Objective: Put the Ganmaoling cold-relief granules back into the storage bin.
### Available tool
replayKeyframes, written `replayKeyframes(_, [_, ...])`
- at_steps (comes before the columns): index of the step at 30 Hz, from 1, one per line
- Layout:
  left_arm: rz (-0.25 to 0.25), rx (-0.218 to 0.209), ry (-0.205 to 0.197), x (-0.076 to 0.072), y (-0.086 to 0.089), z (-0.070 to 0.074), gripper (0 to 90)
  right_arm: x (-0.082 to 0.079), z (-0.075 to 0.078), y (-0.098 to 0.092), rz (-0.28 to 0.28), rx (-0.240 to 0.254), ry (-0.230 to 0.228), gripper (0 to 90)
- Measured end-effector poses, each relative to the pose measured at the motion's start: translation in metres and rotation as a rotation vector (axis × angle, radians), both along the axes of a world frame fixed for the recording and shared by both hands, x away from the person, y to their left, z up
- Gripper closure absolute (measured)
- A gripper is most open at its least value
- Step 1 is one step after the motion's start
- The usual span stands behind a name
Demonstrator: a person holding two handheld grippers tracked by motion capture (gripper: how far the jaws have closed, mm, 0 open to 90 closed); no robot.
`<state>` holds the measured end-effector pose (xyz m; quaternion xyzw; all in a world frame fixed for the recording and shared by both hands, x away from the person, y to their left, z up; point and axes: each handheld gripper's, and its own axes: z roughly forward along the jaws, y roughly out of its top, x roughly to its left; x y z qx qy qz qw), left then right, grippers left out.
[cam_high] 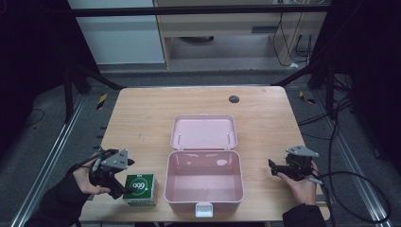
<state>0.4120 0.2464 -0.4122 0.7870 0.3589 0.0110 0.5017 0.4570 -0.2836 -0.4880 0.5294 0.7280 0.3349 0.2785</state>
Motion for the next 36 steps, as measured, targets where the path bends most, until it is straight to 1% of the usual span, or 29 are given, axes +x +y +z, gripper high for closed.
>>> replayKeyframes(3, [-0.007, -0.004, 0.016, -0.004, -0.005, -0.003, 7.1, 0.0, 0.0, 0.0, 0.002, -0.004, 0.005, 2.9])
replayKeyframes(6, [-0.004, -0.011, 0.024, -0.008, -0.009, -0.005, 5.9, 0.0, -0.001, 0.001, 0.005, -0.007, 0.01, 2.8])
replayKeyframes(10, [-0.007, -0.009, 0.032, -0.011, -0.013, -0.006, 5.0, 0.001, -0.002, 0.001, 0.009, -0.014, 0.014, 2.8])
replayKeyframes(13, [0.002, -0.006, 0.036, -0.013, -0.017, -0.009, 4.0, 0.001, -0.002, 0.001, 0.008, -0.012, 0.016, 2.7])
replayKeyframes(16, [0.005, 0.006, 0.035, -0.015, -0.021, -0.013, 3.5, 0.001, -0.002, 0.001, 0.006, -0.017, 0.02, 2.5])
replayKeyframes(20, [0.026, -0.003, 0.051, -0.017, -0.026, -0.02, 3.2, 0.002, -0.003, 0.001, 0.01, -0.023, 0.025, 2.2])
replayKeyframes(27, [0.019, 0.01, 0.053, -0.017, -0.03, -0.026, 2.9, 0.002, -0.003, 0.002, 0.009, -0.026, 0.035, 2.0])
replayKeyframes(30, [0.035, -0.01, 0.065, -0.017, -0.033, -0.03, 2.8, 0.002, -0.004, 0.002, 0.011, -0.028, 0.04, 1.9])
replayKeyframes(32, [0.037, -0.012, 0.069, -0.016, -0.034, -0.033, 2.9, 0.002, -0.004, 0.002, 0.018, -0.032, 0.041, 1.6])
replayKeyframes(33, [0.041, -0.016, 0.074, -0.016, -0.035, -0.035, 2.9, 0.002, -0.004, 0.003, 0.016, -0.025, 0.048, 1.6])
replayKeyframes(36, [0.053, -0.023, 0.083, -0.016, -0.038, -0.041, 3.3, 0.003, -0.005, 0.003, 0.019, -0.033, 0.05, 1.6])
